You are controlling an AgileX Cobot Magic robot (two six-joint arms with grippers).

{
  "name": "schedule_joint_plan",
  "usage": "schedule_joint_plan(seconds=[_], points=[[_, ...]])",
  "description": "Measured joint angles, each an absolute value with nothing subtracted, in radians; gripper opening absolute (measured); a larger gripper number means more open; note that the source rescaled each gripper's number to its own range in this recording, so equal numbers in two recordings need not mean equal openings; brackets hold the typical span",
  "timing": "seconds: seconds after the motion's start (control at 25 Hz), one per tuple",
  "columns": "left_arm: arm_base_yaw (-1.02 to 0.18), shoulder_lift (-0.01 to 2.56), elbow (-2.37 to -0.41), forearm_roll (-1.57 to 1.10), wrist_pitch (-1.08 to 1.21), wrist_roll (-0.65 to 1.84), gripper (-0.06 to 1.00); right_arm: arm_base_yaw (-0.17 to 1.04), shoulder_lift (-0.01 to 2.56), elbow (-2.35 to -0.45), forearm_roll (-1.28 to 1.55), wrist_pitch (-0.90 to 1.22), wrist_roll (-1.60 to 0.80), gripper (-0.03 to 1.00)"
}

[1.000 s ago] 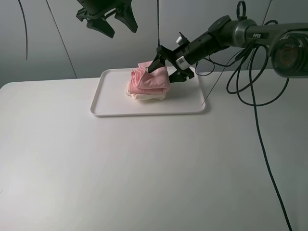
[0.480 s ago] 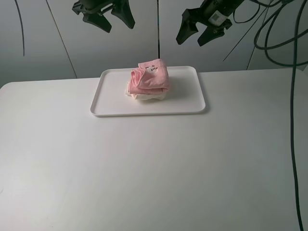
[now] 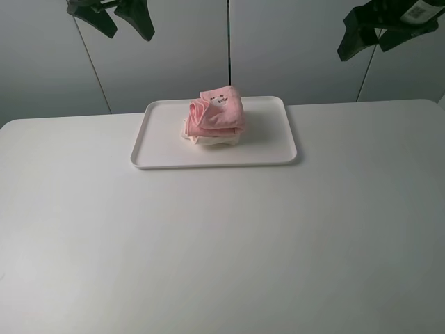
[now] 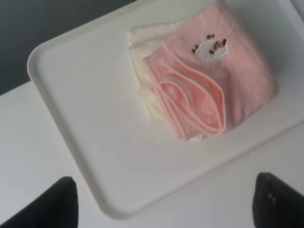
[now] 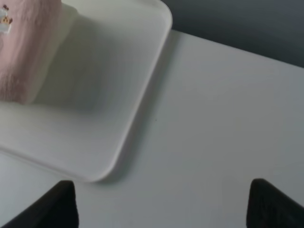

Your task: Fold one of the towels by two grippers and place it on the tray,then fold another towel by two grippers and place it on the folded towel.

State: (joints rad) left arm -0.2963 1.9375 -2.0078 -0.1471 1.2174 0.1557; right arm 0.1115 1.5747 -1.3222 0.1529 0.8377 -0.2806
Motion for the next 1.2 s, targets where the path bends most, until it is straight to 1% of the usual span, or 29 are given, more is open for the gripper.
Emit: schedule_joint_plan(seconds=[0.04,0.12,0.2,0.28,0.48,0.8,1.0,1.2], points=[[-0.292,1.907,-1.954,-0.145,1.203,0.156,0.95,0.11,1.502,-1.254,0.145,0.816,-0.279,0.8],[-0.29,1.826,-1.848,-0.146,1.153,0.156,0.95,0.111,1.373,-1.121,0.141,0.807,-0.279,0.86],[-0.29,1.744,-1.722,-0.146,1.094,0.153,0.95,0.111,1.245,-1.029,0.141,0.815,-0.279,0.95],[-0.29,1.648,-1.601,-0.146,1.044,0.153,0.95,0.111,1.138,-0.951,0.141,0.829,-0.266,0.99],[-0.29,1.397,-1.285,-0.146,0.95,0.144,0.95,0.111,0.869,-0.853,0.133,0.947,-0.23,1.0],[-0.29,0.951,-0.877,-0.087,0.901,0.073,0.96,0.113,0.503,-0.824,0.107,1.163,-0.175,1.0],[-0.29,0.683,-0.721,-0.051,0.901,0.018,0.97,0.127,0.332,-0.779,0.089,1.198,-0.134,1.0],[-0.29,0.449,-0.629,-0.036,0.919,-0.031,0.97,0.127,0.176,-0.693,0.089,1.213,-0.131,1.0]])
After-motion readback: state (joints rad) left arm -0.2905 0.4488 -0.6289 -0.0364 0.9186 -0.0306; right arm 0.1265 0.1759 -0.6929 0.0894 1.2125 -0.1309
